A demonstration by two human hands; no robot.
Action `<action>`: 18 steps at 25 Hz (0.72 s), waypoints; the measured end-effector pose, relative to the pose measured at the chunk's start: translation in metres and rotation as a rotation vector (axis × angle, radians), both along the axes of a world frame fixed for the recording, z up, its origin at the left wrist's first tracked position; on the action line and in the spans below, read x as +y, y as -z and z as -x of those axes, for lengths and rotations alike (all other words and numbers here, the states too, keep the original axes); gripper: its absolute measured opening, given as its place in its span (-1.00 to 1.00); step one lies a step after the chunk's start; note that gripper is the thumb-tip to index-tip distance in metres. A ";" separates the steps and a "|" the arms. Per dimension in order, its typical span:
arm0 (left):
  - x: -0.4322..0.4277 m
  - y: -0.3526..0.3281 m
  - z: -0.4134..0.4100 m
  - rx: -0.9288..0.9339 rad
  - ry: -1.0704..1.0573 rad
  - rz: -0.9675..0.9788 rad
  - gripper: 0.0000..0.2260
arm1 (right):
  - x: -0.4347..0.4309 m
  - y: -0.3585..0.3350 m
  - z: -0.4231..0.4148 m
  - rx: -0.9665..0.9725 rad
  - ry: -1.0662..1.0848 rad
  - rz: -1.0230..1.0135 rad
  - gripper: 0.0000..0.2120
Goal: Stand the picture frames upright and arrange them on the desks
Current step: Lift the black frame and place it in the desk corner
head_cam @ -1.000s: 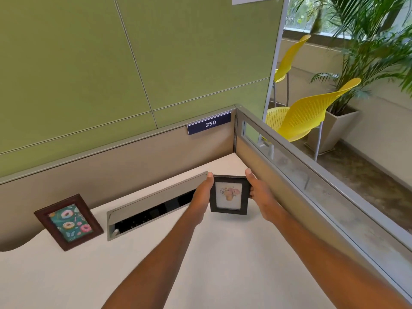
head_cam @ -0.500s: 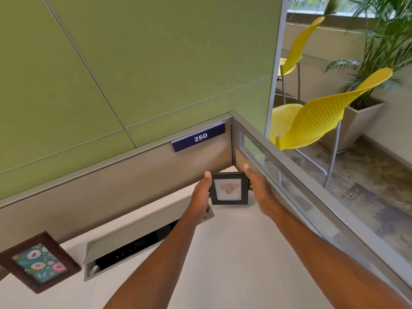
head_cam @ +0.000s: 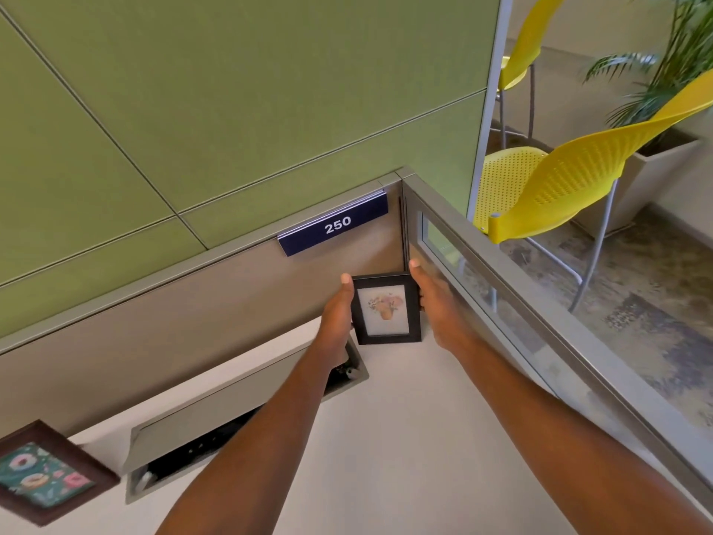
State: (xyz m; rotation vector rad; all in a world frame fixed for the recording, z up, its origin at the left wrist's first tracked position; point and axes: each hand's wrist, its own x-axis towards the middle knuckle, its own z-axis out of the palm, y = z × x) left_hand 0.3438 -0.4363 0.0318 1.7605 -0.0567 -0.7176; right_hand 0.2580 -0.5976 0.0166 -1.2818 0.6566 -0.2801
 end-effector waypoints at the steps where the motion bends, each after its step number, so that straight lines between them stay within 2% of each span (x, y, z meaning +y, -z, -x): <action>1: -0.001 -0.001 -0.001 -0.009 0.007 -0.007 -0.42 | -0.001 0.001 -0.003 0.012 0.001 -0.005 -0.48; 4: -0.004 0.000 -0.004 -0.008 0.000 -0.027 -0.47 | -0.003 0.002 -0.007 0.032 0.021 -0.025 -0.36; 8: -0.005 0.002 -0.003 0.012 0.010 -0.016 -0.48 | -0.002 -0.001 -0.008 0.054 0.035 -0.035 -0.43; 12: 0.000 -0.001 0.001 0.020 0.031 -0.009 -0.41 | 0.002 -0.004 -0.006 0.059 0.057 -0.007 -0.40; 15: 0.012 -0.005 0.005 -0.027 -0.004 -0.027 -0.44 | 0.007 -0.007 0.003 0.048 0.080 0.015 -0.51; 18: 0.032 -0.008 0.008 -0.103 -0.066 -0.082 -0.33 | 0.015 -0.010 0.014 0.016 0.112 0.018 -0.63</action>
